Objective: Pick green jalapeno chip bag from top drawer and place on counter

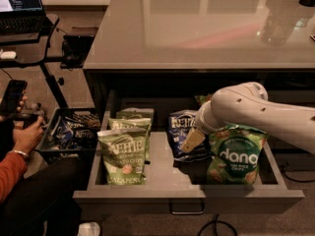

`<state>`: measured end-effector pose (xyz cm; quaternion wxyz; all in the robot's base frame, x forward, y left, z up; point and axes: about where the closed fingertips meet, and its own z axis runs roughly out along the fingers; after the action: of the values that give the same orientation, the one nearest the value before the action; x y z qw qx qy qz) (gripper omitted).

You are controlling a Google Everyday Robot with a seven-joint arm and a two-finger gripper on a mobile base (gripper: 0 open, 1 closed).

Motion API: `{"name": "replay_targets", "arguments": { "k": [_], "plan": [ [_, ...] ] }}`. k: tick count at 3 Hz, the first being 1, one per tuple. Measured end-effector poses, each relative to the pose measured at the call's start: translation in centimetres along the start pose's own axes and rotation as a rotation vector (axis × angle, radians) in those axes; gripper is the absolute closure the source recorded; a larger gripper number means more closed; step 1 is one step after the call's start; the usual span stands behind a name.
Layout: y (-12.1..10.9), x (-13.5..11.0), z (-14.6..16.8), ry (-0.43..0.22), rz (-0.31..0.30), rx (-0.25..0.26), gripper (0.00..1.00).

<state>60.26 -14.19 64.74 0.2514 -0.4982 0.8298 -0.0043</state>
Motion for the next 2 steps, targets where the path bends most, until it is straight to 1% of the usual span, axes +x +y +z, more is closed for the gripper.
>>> {"name": "replay_targets", "arguments": {
  "k": [1,2],
  "plan": [
    [0.20,0.17,0.92,-0.011,0.020,-0.022,0.00],
    [0.76,-0.16,1.50,-0.026,0.031,-0.050,0.00]
  ]
}}
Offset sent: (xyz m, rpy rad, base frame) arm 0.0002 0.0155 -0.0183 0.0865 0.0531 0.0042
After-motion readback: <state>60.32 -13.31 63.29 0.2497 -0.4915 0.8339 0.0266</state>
